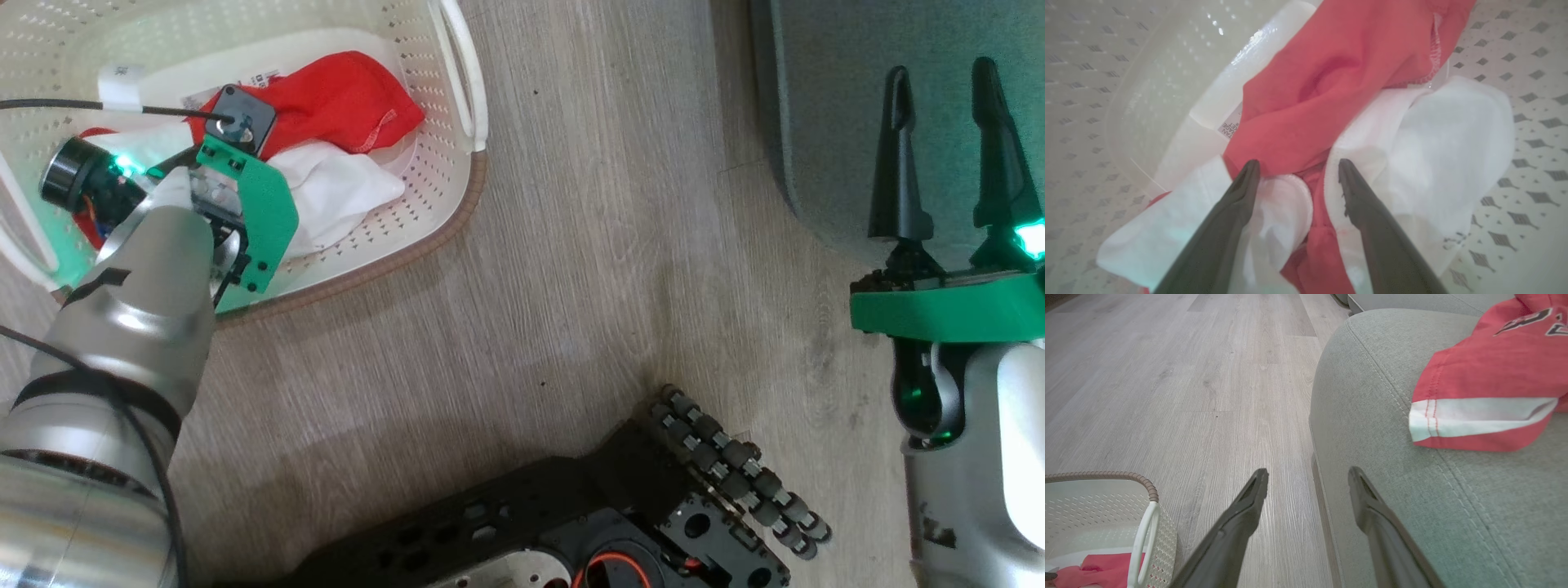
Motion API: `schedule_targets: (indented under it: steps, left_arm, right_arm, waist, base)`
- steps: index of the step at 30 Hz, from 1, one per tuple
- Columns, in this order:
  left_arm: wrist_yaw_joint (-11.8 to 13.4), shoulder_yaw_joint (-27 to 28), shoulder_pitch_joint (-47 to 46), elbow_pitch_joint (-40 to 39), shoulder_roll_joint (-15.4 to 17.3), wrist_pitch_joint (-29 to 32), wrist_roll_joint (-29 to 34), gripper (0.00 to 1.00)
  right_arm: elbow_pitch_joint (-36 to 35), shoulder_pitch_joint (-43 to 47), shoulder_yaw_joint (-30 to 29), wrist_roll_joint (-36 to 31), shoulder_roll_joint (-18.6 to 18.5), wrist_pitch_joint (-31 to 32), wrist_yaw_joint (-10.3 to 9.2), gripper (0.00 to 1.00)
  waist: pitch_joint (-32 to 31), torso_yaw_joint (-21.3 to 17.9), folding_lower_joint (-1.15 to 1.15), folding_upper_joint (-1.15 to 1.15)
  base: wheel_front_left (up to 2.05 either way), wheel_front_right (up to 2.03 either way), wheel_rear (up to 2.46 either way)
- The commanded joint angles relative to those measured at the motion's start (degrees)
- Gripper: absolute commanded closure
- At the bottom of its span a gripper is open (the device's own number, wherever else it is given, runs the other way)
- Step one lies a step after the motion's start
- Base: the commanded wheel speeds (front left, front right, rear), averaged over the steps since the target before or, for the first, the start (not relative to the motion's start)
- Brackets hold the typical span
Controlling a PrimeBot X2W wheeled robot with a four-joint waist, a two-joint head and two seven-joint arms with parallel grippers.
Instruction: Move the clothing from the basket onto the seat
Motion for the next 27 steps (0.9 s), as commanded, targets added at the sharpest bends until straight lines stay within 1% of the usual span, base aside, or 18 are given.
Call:
schedule_targets:
  steps: [1, 7, 8, 9, 11, 13, 14, 16, 17, 18, 19, 24, 27]
  left_arm:
    - [-0.19, 0.77, 1.22, -0.37, 0.84, -0.53, -0.78, 0.0]
    - [-0.77, 0.09, 0.98, -0.3, -0.18, -0.98, -1.38, 0.0]
    - [-0.83, 0.01, 0.97, -0.29, -0.23, -1.06, -1.47, 0.09]
    - [-0.89, -0.13, 0.96, -0.29, -0.25, -1.08, -1.49, 0.25]
    - [-0.96, -0.36, 0.94, -0.27, -0.28, -1.01, -1.58, 0.41]
    - [-1.05, -0.6, 0.98, -0.27, -0.29, -0.92, -1.66, 0.52]
    - [-1.11, -0.75, 1.03, -0.26, -0.28, -0.91, -1.69, 0.56]
    - [-1.24, -0.98, 1.29, -0.25, -0.3, -0.91, -1.82, 0.61]
    - [-1.3, -1.04, 1.42, -0.25, -0.34, -0.87, -1.94, 0.67]
    - [-1.38, -1.09, 1.53, -0.25, -0.38, -0.83, -2.08, 0.82]
    - [-1.49, -1.14, 1.64, -0.25, -0.45, -0.83, -2.24, 1.0]
    - [-2.08, -0.95, 1.85, -0.24, -0.97, -1.88, -3.49, 1.0]
    - [-2.35, -0.15, 1.58, -0.24, -1.42, -4.24, -4.86, 1.0]
  right_arm:
    - [-1.71, 3.2, 0.36, -0.22, -0.21, -0.29, -0.02, 0.0]
    - [-1.64, 2.88, 0.73, -0.39, -0.21, -0.29, -0.02, 0.0]
    - [-1.63, 2.84, 0.79, -0.4, -0.21, -0.29, -0.02, 0.0]
    - [-1.64, 2.8, 0.82, -0.41, -0.21, -0.29, -0.02, 0.0]
    - [-1.67, 2.79, 0.85, -0.47, -0.21, -0.29, -0.02, 0.0]
    - [-1.68, 2.84, 0.75, -0.56, -0.21, -0.29, -0.02, 0.0]
    - [-1.69, 2.9, 0.7, -0.59, -0.21, -0.29, -0.02, 0.0]
    - [-1.71, 3.02, 0.61, -0.63, -0.21, -0.29, -0.02, 0.0]
    - [-1.73, 3.08, 0.56, -0.63, -0.21, -0.29, -0.02, 0.0]
    - [-1.71, 3.14, 0.51, -0.66, -0.2, -0.29, -0.02, 0.0]
    - [-1.68, 3.18, 0.49, -0.67, -0.2, -0.29, -0.02, 0.0]
    - [-1.31, 2.79, 0.58, -0.65, -0.2, -0.29, -0.02, 0.0]
    - [-1.01, 2.17, 0.8, -0.74, -0.2, -0.29, -0.02, 0.0]
  waist:
    - [0.04, 0.07, 0.0, 0.0]
    - [0.32, 0.53, 0.0, 0.0]
    - [0.33, 0.55, 0.0, 0.0]
    - [0.35, 0.58, 0.0, 0.0]
    - [0.4, 0.62, 0.0, 0.0]
    - [0.42, 0.65, 0.0, 0.0]
    - [0.43, 0.66, 0.0, 0.0]
    - [0.42, 0.68, 0.0, 0.0]
    - [0.43, 0.71, 0.0, 0.0]
    - [0.43, 0.74, 0.0, 0.0]
    - [0.43, 0.78, 0.0, 0.0]
    - [0.32, 1.05, 0.0, 0.0]
    - [0.07, 1.33, 0.0, 0.0]
  base:
    - [0.0, 0.0, 0.0]
    - [0.0, 0.0, 0.0]
    - [0.0, 0.0, 0.0]
    - [0.0, 0.0, 0.0]
    - [0.0, 0.0, 0.0]
    - [0.0, 0.0, 0.0]
    - [0.0, 0.0, 0.0]
    - [0.0, 0.0, 0.0]
    - [0.0, 0.0, 0.0]
    - [0.0, 0.0, 0.0]
    - [0.0, 0.0, 0.0]
    - [0.0, 0.0, 0.0]
    - [0.0, 0.0, 0.0]
